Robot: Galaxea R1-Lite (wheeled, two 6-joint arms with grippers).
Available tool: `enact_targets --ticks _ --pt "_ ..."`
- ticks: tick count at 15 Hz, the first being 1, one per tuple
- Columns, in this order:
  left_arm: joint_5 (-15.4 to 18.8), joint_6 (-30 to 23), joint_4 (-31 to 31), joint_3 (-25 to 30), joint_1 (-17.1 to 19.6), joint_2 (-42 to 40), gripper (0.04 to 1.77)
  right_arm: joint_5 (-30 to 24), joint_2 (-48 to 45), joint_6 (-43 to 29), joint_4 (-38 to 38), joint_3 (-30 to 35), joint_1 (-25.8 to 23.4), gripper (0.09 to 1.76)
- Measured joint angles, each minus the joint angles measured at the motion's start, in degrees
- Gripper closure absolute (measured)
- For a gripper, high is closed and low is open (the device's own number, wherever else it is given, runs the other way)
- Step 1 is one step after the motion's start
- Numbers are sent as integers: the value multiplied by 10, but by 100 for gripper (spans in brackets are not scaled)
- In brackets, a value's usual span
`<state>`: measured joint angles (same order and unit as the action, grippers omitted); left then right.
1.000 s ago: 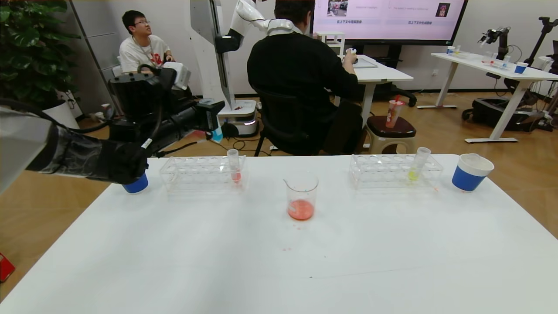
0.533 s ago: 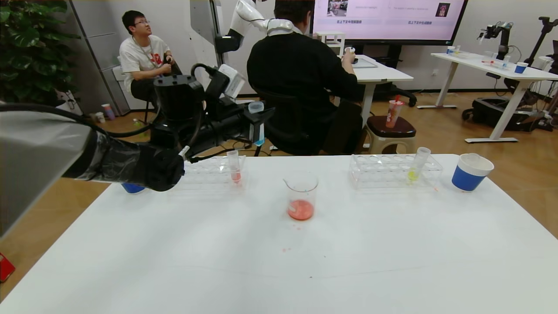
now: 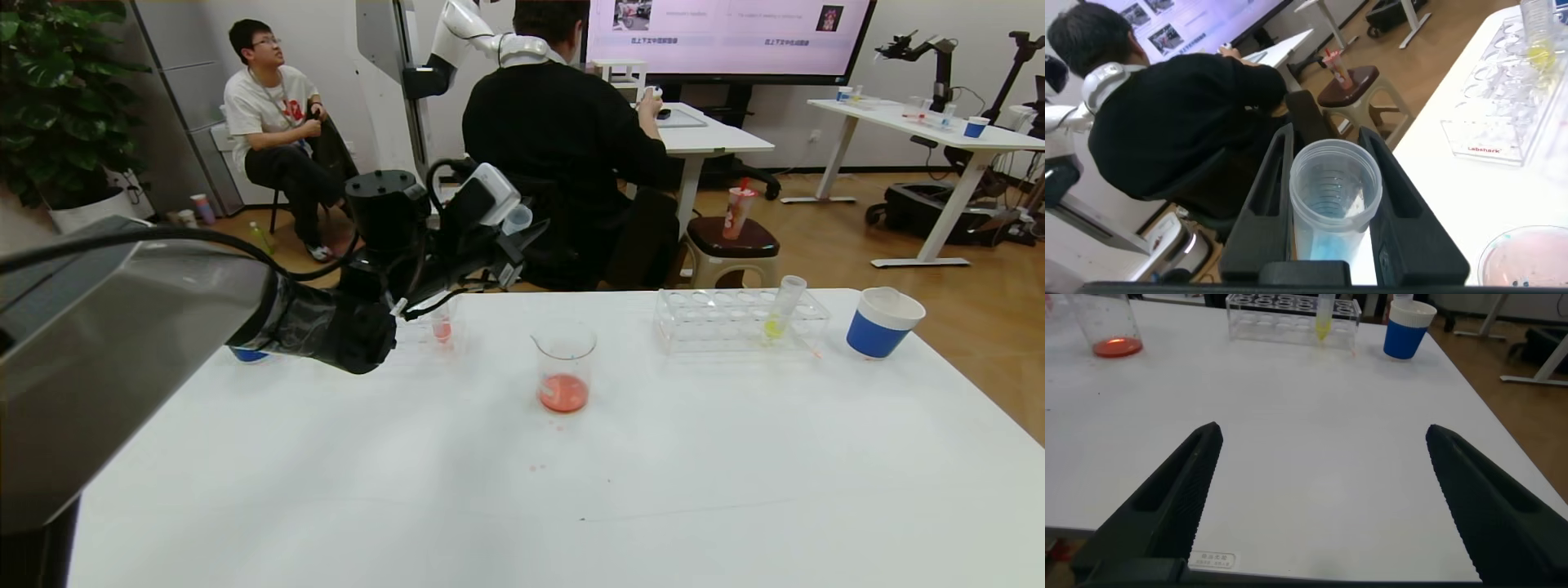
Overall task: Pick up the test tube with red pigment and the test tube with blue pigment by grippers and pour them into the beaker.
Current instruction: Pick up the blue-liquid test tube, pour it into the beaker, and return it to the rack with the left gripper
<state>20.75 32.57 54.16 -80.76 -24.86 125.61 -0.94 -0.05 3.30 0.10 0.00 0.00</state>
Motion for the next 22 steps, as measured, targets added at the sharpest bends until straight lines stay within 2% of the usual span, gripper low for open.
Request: enact_targets --ticks 2,5,8,10,18,22 --pt "16 44 8 -8 -8 22 127 0 0 0 0 0 0 11" --pt "72 106 33 -30 -9 55 127 0 0 0 0 0 0 11" --pt "123 142 71 -80 -9 95 127 0 0 0 0 0 0 11" --pt "144 164 90 -102 -7 115 127 0 0 0 0 0 0 11" --pt "233 299 105 -103 1 149 127 0 0 0 0 0 0 11" --pt "251 347 102 -105 8 156 127 0 0 0 0 0 0 11"
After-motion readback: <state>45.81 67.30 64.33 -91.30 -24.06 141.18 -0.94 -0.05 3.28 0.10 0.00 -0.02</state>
